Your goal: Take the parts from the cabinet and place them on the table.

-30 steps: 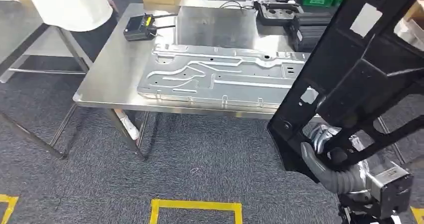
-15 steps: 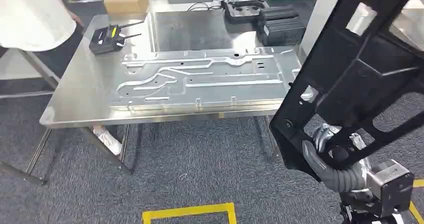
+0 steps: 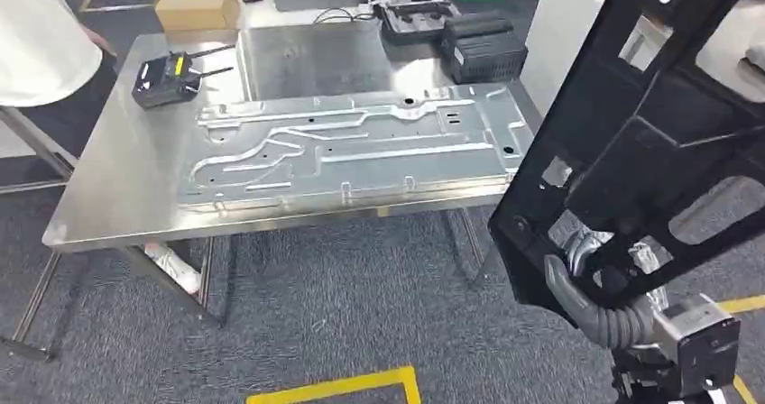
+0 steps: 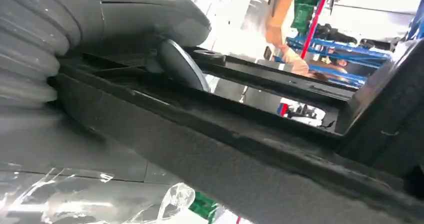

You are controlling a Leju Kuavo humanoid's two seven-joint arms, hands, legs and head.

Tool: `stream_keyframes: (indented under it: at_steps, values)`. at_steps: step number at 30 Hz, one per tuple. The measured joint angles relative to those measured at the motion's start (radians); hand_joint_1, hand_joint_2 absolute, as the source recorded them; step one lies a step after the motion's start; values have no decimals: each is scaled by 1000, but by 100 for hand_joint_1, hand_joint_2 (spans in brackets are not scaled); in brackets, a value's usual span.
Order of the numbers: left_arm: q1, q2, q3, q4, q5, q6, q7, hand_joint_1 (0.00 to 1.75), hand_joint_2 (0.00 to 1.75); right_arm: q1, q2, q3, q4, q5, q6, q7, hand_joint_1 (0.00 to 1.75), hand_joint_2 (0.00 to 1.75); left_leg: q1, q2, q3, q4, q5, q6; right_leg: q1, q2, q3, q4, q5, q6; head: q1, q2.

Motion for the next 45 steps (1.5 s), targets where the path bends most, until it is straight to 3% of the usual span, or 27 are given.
stream_keyframes:
  at_steps: [3,5,7,9,10,11,12,14,16,18,20,22,23,25,26,29,31,32,34,35,36,37,40,41,42,43,45]
  values:
    - [1,0,0,0,0,0,0,0,175,-2,0,0,0,13,0,1,175,175,-2,5,7,1,-7,9,-2,-19,-110,216,-107,13,1,0]
    - [3,1,0,0,0,0,0,0,175,2,0,1,2,14,2,2,175,175,-1,7,15,1,-16,7,-7,-21,-166,297,-123,13,1,0]
    - [4,1,0,0,1,0,0,0,175,2,0,1,3,16,2,3,175,175,1,6,32,1,-28,2,-10,-23,-126,193,-52,16,1,0]
    - [3,1,0,0,1,0,0,0,175,0,0,1,3,29,3,8,175,175,4,-2,53,1,-45,-11,-15,-9,-36,-11,57,18,1,0]
    - [1,1,0,0,1,0,0,0,175,0,0,1,5,36,4,11,175,175,0,-3,54,1,-49,-16,-11,3,-31,-25,18,16,0,0]
    - [-1,1,0,0,0,0,1,0,175,-2,0,2,5,39,6,14,175,175,1,-3,47,-3,-51,-21,-4,1,-32,-22,-5,3,0,0]
    - [-1,1,0,0,1,0,2,0,175,-2,0,2,5,42,7,16,175,175,1,-5,50,-8,-55,-28,-3,-1,-31,-27,21,-8,0,0]
    - [2,1,0,0,2,0,3,0,175,1,0,3,5,46,7,17,175,175,-1,-10,67,6,-51,-38,-7,-13,-14,-29,14,-26,-1,0]
    - [-3,1,0,0,2,0,4,0,175,-2,0,3,5,48,5,16,175,175,1,-4,19,93,-64,-46,-8,-20,3,-33,4,-39,-5,0]
    - [-1,2,0,0,2,0,5,0,175,-3,0,3,5,52,-2,15,175,175,2,-4,-85,253,-116,-52,-2,-29,14,-33,-10,-49,-5,0]
    - [1,1,0,0,4,0,5,0,175,4,3,3,5,56,-9,11,175,175,0,-4,-162,336,-160,-49,3,-27,31,-33,-26,-49,-4,0]
    - [1,1,0,0,3,0,6,0,175,4,3,3,5,57,-11,6,175,175,-5,-4,-156,257,-116,-40,9,-27,60,-33,-47,-49,-5,0]
    - [3,2,0,0,3,0,8,0,175,4,3,3,5,57,-11,4,175,175,-8,-4,-133,179,-70,-29,12,-27,75,-33,-57,-49,-5,0]
    - [6,5,0,0,3,0,11,0,175,5,4,3,6,57,-11,2,175,175,-21,-7,-90,35,70,-6,11,-26,98,-36,-77,-48,-4,0]
    - [4,5,0,0,3,0,15,0,175,4,4,3,7,57,-10,2,175,175,-26,-7,-92,27,45,-8,13,-17,103,-38,-83,-41,-3,0]
    - [3,5,0,0,2,0,18,0,175,8,7,4,7,60,-10,3,175,175,-27,-5,-64,9,44,6,9,-15,116,-34,-76,-25,-4,0]
    - [1,6,0,0,2,5,17,0,175,8,6,3,8,61,-10,3,175,175,-17,-3,-30,-3,45,12,10,-19,91,36,-74,-16,-1,0]
    - [0,6,0,0,0,8,16,0,175,7,6,3,8,65,-10,3,175,175,-15,-3,-22,-5,39,18,7,-20,47,107,-86,-12,-1,0]
    - [0,5,0,0,0,8,13,0,175,5,6,2,8,66,-11,3,175,175,-13,-4,-14,-5,29,19,3,-20,-29,211,-136,-2,0,0]
    - [2,3,0,0,0,8,10,0,175,10,7,5,8,67,-10,3,175,175,-10,-8,-6,-5,19,17,-2,-21,-87,270,-182,4,0,0]
    - [2,3,0,0,0,8,7,0,175,11,8,7,9,67,-10,4,175,175,-9,-10,1,-5,12,15,-5,-22,-106,265,-183,8,0,0]
    - [2,3,0,0,0,9,6,0,175,11,8,9,9,67,-10,5,175,175,-8,-13,11,-5,5,12,-8,-23,-102,221,-148,12,0,0]
    - [3,3,0,0,-4,9,6,0,175,8,8,11,10,69,2,5,175,175,-5,-14,40,-6,-20,-1,-10,-31,-21,-38,46,13,0,0]
    - [1,3,-1,0,-8,9,6,0,175,5,9,13,11,75,9,6,175,175,-7,-14,46,-6,-25,-9,-4,-32,-24,-33,-1,3,0,0]
    - [0,3,-1,0,-11,8,6,0,175,-2,8,16,12,81,19,8,175,175,-8,-12,44,-11,-30,-16,1,-34,-23,-31,-8,-6,0,0]
    - [0,3,-1,0,-12,8,6,0,175,-4,8,19,12,89,24,14,175,175,-9,-12,52,-3,-25,-23,2,-30,-22,-42,19,-18,0,0]
    - [2,3,-1,0,-15,9,6,0,175,-6,8,23,13,96,31,17,175,175,-11,-12,57,2,-26,-31,-1,-31,-8,-43,24,-33,-2,0]
